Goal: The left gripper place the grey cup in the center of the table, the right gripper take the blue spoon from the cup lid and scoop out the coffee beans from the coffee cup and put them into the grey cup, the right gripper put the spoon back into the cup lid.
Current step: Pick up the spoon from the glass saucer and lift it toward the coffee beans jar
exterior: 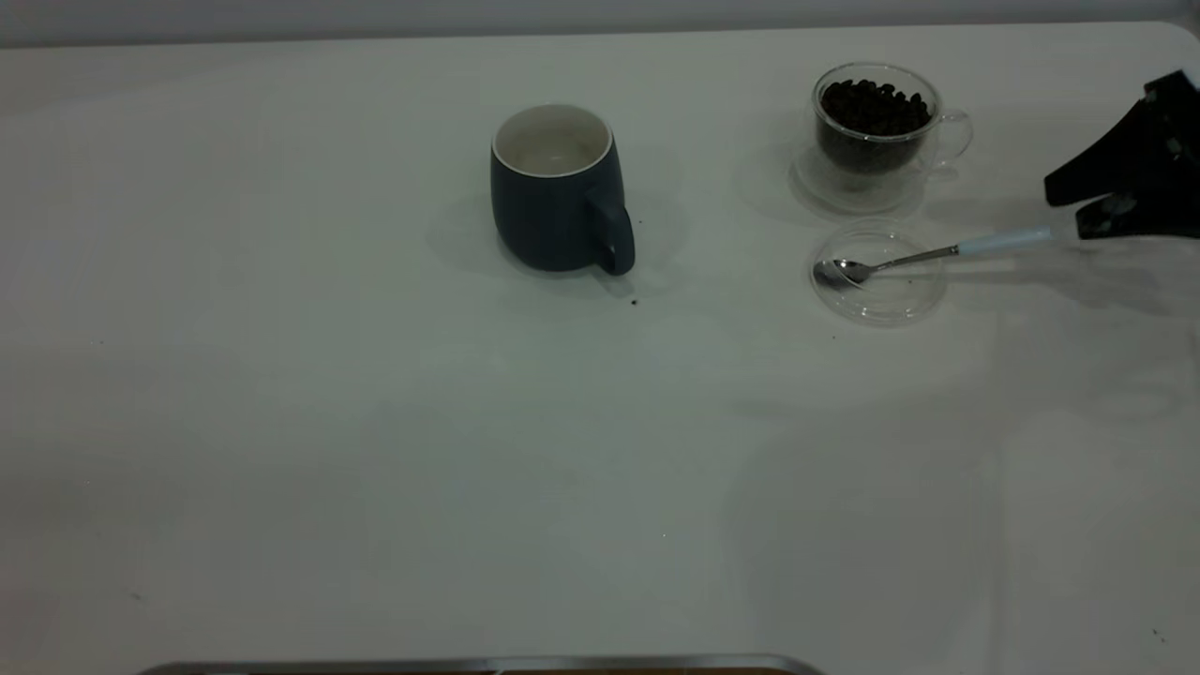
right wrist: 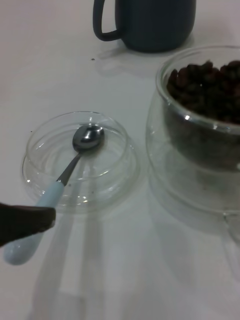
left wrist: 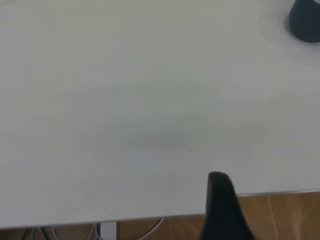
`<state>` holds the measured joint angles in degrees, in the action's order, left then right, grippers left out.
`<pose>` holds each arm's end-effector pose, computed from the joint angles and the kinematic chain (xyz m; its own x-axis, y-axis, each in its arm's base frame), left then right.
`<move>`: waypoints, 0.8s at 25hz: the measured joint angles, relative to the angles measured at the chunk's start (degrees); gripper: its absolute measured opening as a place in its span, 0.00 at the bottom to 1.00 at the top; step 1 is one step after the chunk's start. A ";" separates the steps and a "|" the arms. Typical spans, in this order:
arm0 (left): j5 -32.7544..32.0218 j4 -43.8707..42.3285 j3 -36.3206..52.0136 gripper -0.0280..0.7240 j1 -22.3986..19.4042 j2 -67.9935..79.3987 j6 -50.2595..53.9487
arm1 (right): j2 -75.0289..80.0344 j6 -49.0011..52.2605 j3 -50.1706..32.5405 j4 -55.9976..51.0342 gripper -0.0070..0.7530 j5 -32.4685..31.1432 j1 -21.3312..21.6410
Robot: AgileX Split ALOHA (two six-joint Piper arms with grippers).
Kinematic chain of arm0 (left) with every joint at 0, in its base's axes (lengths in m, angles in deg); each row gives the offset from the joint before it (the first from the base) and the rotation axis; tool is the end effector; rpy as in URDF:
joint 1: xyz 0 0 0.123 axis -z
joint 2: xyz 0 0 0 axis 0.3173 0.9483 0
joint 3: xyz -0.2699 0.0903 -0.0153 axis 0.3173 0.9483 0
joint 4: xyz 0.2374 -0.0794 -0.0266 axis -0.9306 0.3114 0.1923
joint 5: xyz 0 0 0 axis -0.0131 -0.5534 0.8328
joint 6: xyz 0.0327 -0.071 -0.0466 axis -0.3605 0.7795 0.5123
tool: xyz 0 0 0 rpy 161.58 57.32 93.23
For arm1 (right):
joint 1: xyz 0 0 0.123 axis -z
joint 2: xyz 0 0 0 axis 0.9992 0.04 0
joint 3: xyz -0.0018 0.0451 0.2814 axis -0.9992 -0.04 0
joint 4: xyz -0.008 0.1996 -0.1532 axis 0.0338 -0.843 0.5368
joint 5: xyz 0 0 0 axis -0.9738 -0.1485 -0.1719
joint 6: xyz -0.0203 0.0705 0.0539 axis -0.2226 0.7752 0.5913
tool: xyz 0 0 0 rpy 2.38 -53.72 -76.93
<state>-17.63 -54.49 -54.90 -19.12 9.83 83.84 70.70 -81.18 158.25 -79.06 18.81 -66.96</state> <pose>-0.0096 -0.0053 0.2680 -0.5136 0.0289 -0.8575 0.0554 0.9985 0.0004 0.3973 -0.0806 -0.0107 -0.9514 0.1768 -0.2520 -0.0416 0.7372 0.6744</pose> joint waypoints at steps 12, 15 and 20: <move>0.00 0.00 0.00 0.76 0.00 0.00 0.00 | 5.29 -2.25 0.73 -5.86 0.69 -3.73 -0.95; 0.00 0.00 0.00 0.76 0.00 0.00 0.00 | 5.59 -2.97 0.73 -6.32 0.69 -4.85 -1.61; 0.00 0.00 0.00 0.76 0.00 0.00 0.00 | 5.63 -3.11 0.86 -6.75 0.69 -6.00 -2.64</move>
<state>-17.63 -54.49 -54.90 -19.12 9.83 83.84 76.34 -84.29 159.11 -85.81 12.81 -69.60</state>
